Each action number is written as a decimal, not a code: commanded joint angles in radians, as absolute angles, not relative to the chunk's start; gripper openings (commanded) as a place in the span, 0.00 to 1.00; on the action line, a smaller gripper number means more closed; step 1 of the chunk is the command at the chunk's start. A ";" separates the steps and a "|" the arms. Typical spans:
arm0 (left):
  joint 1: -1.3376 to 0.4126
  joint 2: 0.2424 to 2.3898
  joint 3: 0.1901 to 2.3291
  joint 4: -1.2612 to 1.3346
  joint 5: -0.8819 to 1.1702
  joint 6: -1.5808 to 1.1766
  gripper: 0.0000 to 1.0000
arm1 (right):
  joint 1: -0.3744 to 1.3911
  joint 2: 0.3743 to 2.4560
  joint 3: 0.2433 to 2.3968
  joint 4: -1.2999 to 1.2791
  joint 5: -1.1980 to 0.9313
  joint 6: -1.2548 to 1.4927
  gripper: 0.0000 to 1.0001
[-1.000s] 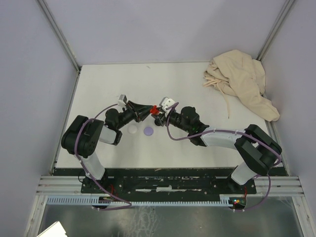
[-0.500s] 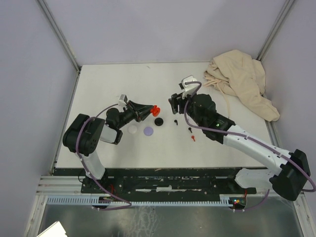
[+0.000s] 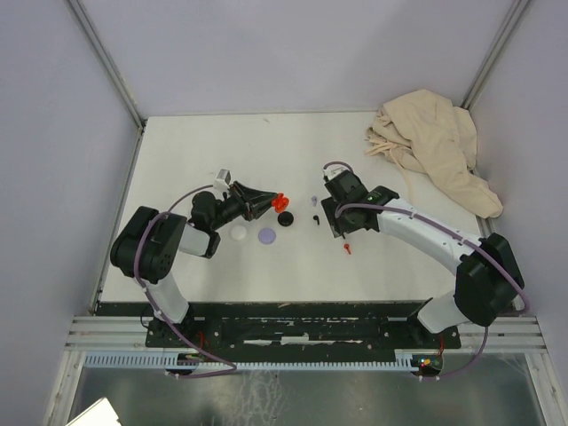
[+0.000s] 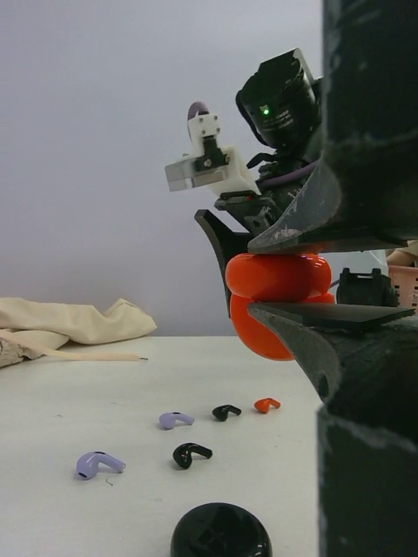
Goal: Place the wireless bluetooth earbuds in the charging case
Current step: Place the earbud in the charging case, then pick up the earbud from the center of the board.
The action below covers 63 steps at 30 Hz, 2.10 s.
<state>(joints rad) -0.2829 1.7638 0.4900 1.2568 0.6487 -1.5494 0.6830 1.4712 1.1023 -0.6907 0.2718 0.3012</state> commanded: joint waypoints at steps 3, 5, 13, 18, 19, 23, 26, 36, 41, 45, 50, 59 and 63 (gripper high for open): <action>-0.288 1.683 0.522 1.204 0.693 -1.443 0.03 | 0.647 1.531 1.093 -0.704 0.185 0.315 0.66; -0.288 1.675 0.526 1.189 0.697 -1.433 0.03 | 0.636 1.557 1.089 -0.694 0.160 0.311 0.66; -0.295 1.670 0.531 1.163 0.699 -1.416 0.03 | 0.605 1.638 1.091 -0.675 0.110 0.297 0.64; -0.296 1.676 0.532 1.165 0.701 -1.416 0.03 | 0.590 1.670 1.085 -0.657 0.084 0.292 0.60; -0.296 1.678 0.534 1.165 0.701 -1.415 0.03 | 0.586 1.677 1.085 -0.655 0.081 0.290 0.59; -0.295 1.684 0.537 1.165 0.702 -1.414 0.03 | 0.578 1.696 1.083 -0.651 0.066 0.283 0.57; -0.296 1.686 0.539 1.165 0.703 -1.414 0.03 | 0.570 1.705 1.081 -0.649 0.059 0.279 0.56; -0.298 1.690 0.540 1.164 0.704 -1.414 0.03 | 0.555 1.729 1.070 -0.639 0.031 0.272 0.49; -0.298 1.691 0.540 1.164 0.703 -1.413 0.03 | 0.552 1.730 1.060 -0.634 0.019 0.269 0.47; -0.298 1.693 0.537 1.164 0.702 -1.412 0.03 | 0.548 1.732 1.051 -0.629 0.015 0.268 0.46; -0.298 1.694 0.538 1.166 0.701 -1.411 0.03 | 0.545 1.738 1.048 -0.622 0.012 0.267 0.43; -0.298 1.696 0.540 1.164 0.700 -1.411 0.03 | 0.538 1.741 1.046 -0.626 0.012 0.265 0.36; -0.298 1.696 0.539 1.162 0.699 -1.411 0.03 | 0.535 1.743 1.047 -0.630 0.016 0.265 0.29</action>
